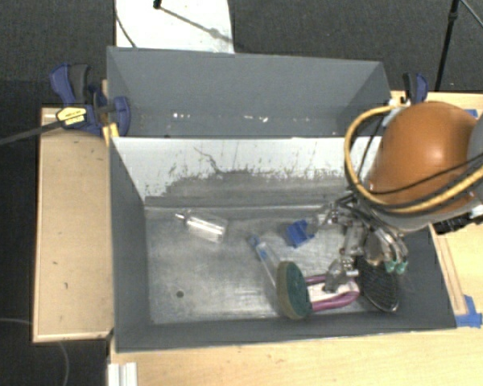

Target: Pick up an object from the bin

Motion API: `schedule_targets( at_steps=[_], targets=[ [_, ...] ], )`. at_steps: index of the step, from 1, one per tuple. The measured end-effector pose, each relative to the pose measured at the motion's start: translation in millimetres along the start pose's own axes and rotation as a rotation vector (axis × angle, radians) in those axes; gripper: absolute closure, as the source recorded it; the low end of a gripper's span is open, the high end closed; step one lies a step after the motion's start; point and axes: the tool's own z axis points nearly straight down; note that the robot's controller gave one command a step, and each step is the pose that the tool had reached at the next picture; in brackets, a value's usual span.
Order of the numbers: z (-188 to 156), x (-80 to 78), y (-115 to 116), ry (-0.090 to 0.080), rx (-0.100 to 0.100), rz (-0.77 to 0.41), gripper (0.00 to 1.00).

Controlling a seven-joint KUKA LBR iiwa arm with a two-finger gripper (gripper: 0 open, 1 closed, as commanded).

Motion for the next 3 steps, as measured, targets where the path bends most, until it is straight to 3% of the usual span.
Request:
schedule_targets(
  at_steps=[1,2,3],
  targets=[
    [123.4,-4.5,-35.7,-0.002,-0.001,0.432,0.0],
    [151.4,-3.4,-29.8,-0.012,-0.003,0.429,0.0],
    [151.3,-4.0,-9.8,-0.009,0.001,0.184,0.0]
  ],
)
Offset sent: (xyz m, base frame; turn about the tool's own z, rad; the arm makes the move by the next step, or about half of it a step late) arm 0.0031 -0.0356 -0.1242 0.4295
